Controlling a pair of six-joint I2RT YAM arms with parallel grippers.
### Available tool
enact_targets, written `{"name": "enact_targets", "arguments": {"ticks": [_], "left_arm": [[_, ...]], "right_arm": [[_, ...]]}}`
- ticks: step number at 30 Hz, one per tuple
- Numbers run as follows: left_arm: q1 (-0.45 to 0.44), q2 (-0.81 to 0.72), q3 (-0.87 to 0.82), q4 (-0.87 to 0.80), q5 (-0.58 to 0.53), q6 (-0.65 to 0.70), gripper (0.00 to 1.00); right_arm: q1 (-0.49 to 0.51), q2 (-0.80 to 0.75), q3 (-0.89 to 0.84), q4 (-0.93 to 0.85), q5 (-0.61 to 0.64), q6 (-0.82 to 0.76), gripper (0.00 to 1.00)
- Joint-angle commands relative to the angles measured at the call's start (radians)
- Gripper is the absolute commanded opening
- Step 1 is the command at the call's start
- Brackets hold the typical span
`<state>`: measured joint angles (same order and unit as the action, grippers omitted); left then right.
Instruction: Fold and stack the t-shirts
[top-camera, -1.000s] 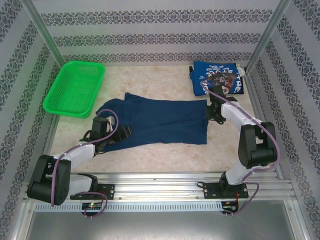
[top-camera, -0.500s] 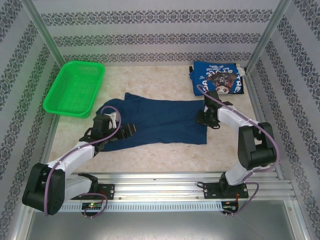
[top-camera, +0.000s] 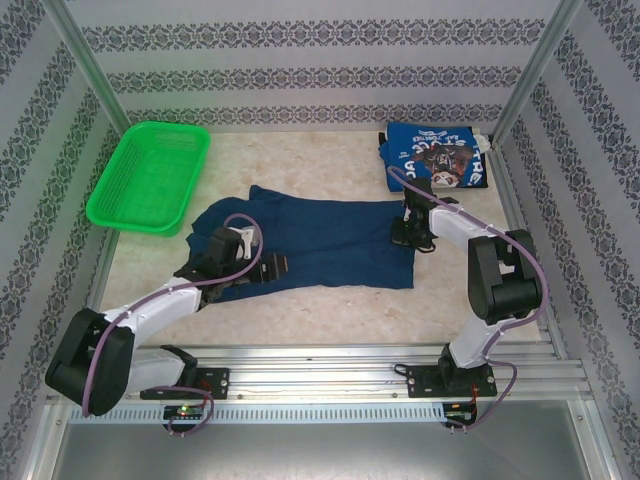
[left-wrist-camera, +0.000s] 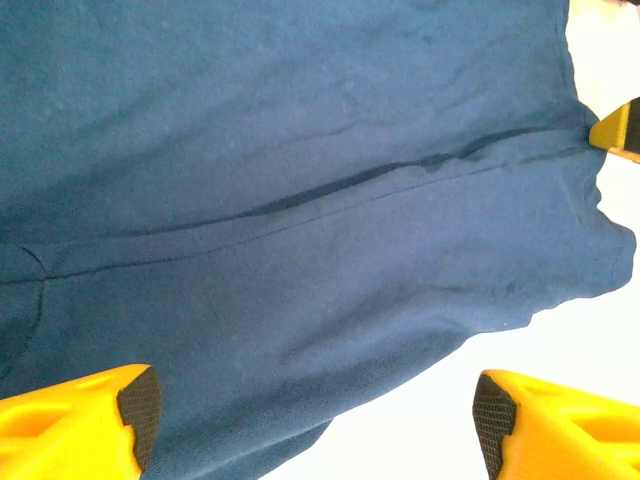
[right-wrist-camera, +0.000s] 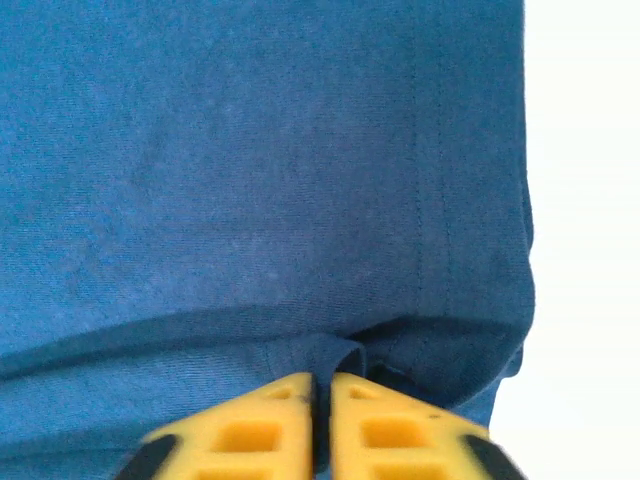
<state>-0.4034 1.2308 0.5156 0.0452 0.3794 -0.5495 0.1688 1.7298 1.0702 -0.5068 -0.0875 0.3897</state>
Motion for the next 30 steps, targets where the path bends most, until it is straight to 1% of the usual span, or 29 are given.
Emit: {"name": "enact_targets", "arguments": {"ticks": [1,4,7,11,17,21,23,26,30], "left_arm": [[-0.022,0.024,0.022,0.03,-0.025,0.023,0.82],[-0.024,0.039,0.012,0.035,-0.043,0.02,0.82],[-0.024,0.056,0.005,0.045,-0.056,0.015,0.82],[-0.024,0.079,0.001,0.053,-0.068,0.003,0.81],[-0.023,0.086,-0.015,0.061,-0.07,0.0,0.81],[-0.024,0.091,-0.028,0.073,-0.074,0.0,0.81],[-0.023,0.097,-0.028,0.073,-0.077,0.0,0.8],[-0.024,0.104,-0.035,0.086,-0.08,-0.006,0.8],[-0.024,0.119,-0.039,0.101,-0.077,-0.009,0.8]], "right_arm": [[0.017,-0.013,0.025,-0.012,-0.001,-0.013,0.02],[0.04,-0.078,0.009,-0.025,0.006,-0.014,0.01],[0.085,-0.127,0.012,-0.053,0.008,-0.016,0.02],[0.14,-0.137,0.01,-0.072,-0.005,-0.007,0.01],[0.192,-0.125,-0.061,-0.062,-0.026,0.019,0.02],[0.22,-0.155,-0.098,-0.04,-0.087,0.026,0.03],[0.235,-0.16,-0.096,-0.065,-0.132,0.015,0.03],[0.278,-0.19,-0.129,-0.086,-0.148,0.016,0.03],[0.305,-0.249,-0.227,-0.065,-0.161,0.053,0.04]]}}
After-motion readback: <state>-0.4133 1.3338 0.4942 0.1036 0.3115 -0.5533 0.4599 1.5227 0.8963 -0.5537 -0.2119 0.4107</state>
